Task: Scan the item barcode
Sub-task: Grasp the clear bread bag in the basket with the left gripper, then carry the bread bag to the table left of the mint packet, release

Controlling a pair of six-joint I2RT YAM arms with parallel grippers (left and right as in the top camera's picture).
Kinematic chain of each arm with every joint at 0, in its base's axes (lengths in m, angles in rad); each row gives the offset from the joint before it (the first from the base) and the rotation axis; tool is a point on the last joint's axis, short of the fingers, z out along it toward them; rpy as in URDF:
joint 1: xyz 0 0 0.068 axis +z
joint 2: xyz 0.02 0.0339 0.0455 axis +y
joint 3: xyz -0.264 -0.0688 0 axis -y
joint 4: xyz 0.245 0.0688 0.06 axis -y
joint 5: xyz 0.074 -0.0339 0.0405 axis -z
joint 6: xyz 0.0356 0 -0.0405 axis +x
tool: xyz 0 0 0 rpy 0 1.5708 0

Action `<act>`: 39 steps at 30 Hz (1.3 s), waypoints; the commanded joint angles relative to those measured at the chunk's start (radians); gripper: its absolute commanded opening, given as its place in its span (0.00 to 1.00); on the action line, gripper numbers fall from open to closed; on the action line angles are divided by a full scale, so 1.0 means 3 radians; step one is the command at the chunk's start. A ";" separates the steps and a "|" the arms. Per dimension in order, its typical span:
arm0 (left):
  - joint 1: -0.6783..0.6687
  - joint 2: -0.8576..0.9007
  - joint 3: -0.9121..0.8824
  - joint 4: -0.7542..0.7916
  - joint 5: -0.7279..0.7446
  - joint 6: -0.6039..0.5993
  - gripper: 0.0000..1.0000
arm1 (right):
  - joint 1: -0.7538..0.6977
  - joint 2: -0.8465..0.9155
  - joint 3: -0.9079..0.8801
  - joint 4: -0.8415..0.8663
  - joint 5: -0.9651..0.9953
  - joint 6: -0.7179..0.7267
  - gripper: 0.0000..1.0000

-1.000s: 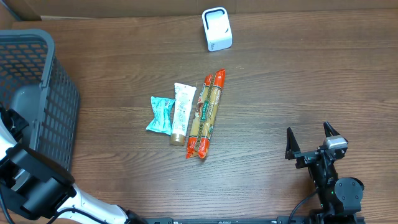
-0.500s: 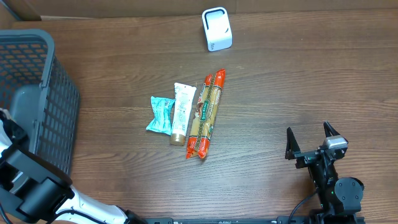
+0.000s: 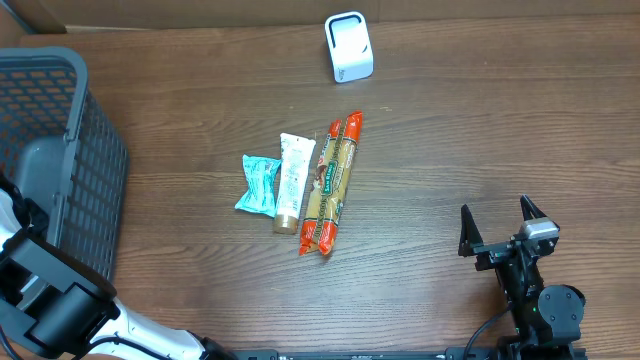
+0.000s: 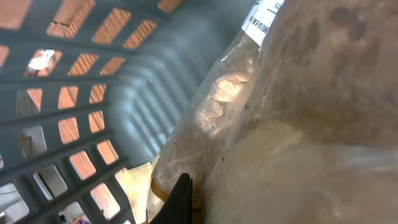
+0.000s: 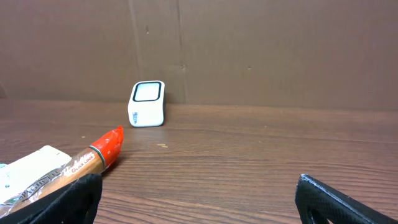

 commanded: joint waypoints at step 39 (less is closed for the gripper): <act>-0.3957 -0.1410 0.0902 -0.0919 -0.0904 -0.1080 0.04 | 0.0020 -0.0033 -0.0036 0.0019 0.0032 -0.0017 1.00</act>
